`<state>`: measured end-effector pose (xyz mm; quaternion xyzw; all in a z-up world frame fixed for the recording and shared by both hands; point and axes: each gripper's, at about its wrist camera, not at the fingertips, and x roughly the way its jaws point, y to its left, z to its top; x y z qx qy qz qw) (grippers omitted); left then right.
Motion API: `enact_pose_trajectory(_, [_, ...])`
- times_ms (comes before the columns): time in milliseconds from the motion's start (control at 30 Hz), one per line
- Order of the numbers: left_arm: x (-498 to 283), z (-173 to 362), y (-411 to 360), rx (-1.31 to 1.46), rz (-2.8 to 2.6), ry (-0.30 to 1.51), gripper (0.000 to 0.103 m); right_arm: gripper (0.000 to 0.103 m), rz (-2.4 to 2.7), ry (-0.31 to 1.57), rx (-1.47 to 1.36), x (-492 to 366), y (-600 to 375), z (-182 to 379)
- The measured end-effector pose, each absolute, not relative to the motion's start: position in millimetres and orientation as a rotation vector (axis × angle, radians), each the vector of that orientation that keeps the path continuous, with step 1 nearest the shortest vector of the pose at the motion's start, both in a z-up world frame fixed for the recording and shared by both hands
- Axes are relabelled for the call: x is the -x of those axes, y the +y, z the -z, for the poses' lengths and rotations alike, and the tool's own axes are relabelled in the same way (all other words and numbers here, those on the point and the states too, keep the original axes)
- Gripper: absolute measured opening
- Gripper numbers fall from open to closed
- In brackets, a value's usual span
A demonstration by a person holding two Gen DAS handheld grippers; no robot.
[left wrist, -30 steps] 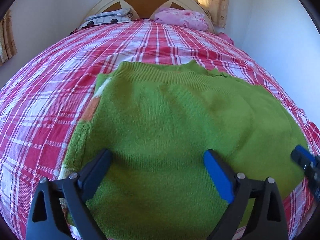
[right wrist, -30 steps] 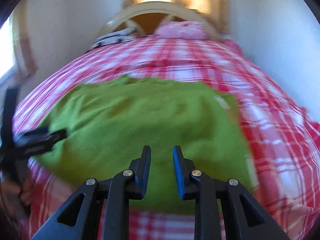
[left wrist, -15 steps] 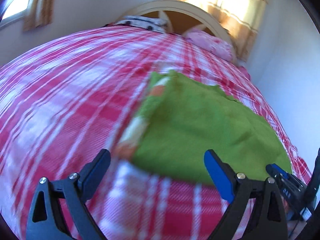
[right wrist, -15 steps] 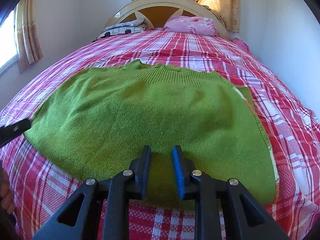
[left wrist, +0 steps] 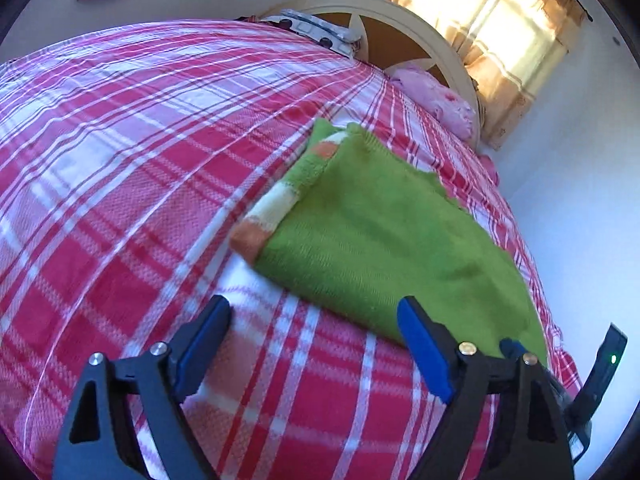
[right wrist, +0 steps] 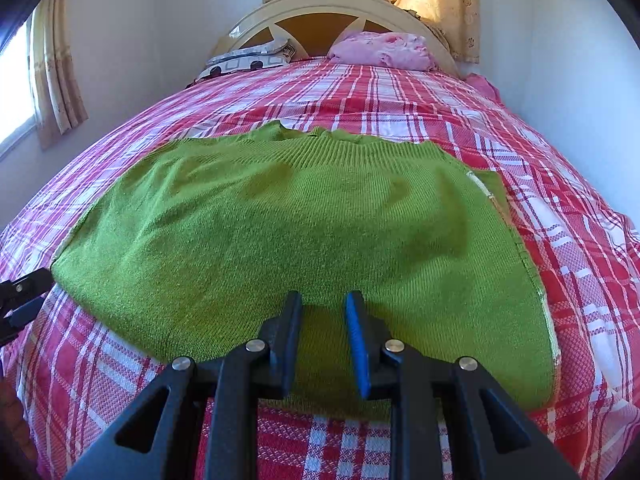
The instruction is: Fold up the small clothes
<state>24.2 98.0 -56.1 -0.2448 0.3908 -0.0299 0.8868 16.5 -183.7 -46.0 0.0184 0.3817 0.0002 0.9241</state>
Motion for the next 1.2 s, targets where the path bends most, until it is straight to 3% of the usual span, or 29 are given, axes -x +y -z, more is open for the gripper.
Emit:
enact_pose_trajectory(200, [-53.5, 67.8, 120.0, 0.700, 0.076, 0.791, 0.086, 0.023, -0.001, 0.783, -0.039, -16.4, -183.7, 46.1])
enact_pose_trajectory(233, [-55.9, 68.1, 122.6, 0.732, 0.089, 0.774, 0.080, 0.023, -0.001, 0.783, -0.039, -16.4, -183.6, 46.1])
enact_pose_trajectory(300, [-59.5, 66.3, 120.6, 0.719, 0.108, 0.760, 0.036, 0.023, -0.001, 0.783, -0.039, -16.5, -183.9, 46.2])
enact_pose_trajectory(367, [-62.0, 70.5, 114.8, 0.685, 0.139, 0.792, 0.020, 0.023, -0.001, 0.783, -0.039, -16.3, -183.6, 46.1])
enact_pose_trajectory(500, [-54.4, 68.3, 104.7, 0.621, 0.127, 0.759, 0.023, 0.024, -0.001, 0.784, -0.038, -16.3, -183.6, 46.2])
enact_pose_trajectory(533, [-57.4, 67.0, 103.1, 0.610, 0.129, 0.762, 0.029, 0.024, -0.001, 0.784, -0.038, -16.3, -183.7, 46.2])
enact_pose_trajectory(567, [-61.3, 67.4, 104.0, 0.615, 0.137, 0.775, 0.044, 0.024, -0.001, 0.784, -0.038, -16.3, -183.6, 46.2])
enact_pose_trajectory(600, [-65.9, 68.4, 105.8, 0.638, 0.151, 0.778, 0.046, 0.024, -0.001, 0.784, -0.038, -16.3, -183.6, 46.3])
enact_pose_trajectory(733, [-75.7, 71.4, 112.5, 0.672, 0.122, 0.770, 0.046, 0.024, -0.001, 0.784, -0.038, -16.4, -183.5, 46.3])
enact_pose_trajectory(833, [-75.8, 73.4, 111.6, 0.651, 0.112, 0.767, 0.036, 0.024, -0.001, 0.784, -0.039, -16.4, -183.5, 46.3])
enact_pose_trajectory(867, [-75.9, 74.0, 111.1, 0.643, 0.106, 0.770, 0.024, 0.024, -0.001, 0.785, -0.038, -16.5, -183.4, 46.3])
enact_pose_trajectory(900, [-75.5, 75.7, 111.5, 0.642, 0.105, 0.775, 0.020, 0.025, 0.000, 0.785, -0.037, -16.5, -183.3, 46.4])
enact_pose_trajectory(1067, [-73.0, 76.6, 111.3, 0.636, 0.108, 0.758, 0.017, 0.025, 0.004, 0.781, -0.031, -15.7, -181.7, 41.2])
enact_pose_trajectory(1200, [-73.2, 75.5, 108.5, 0.622, 0.101, 0.755, 0.017, 0.025, -0.078, 0.703, -0.110, -30.6, -166.0, 2.2])
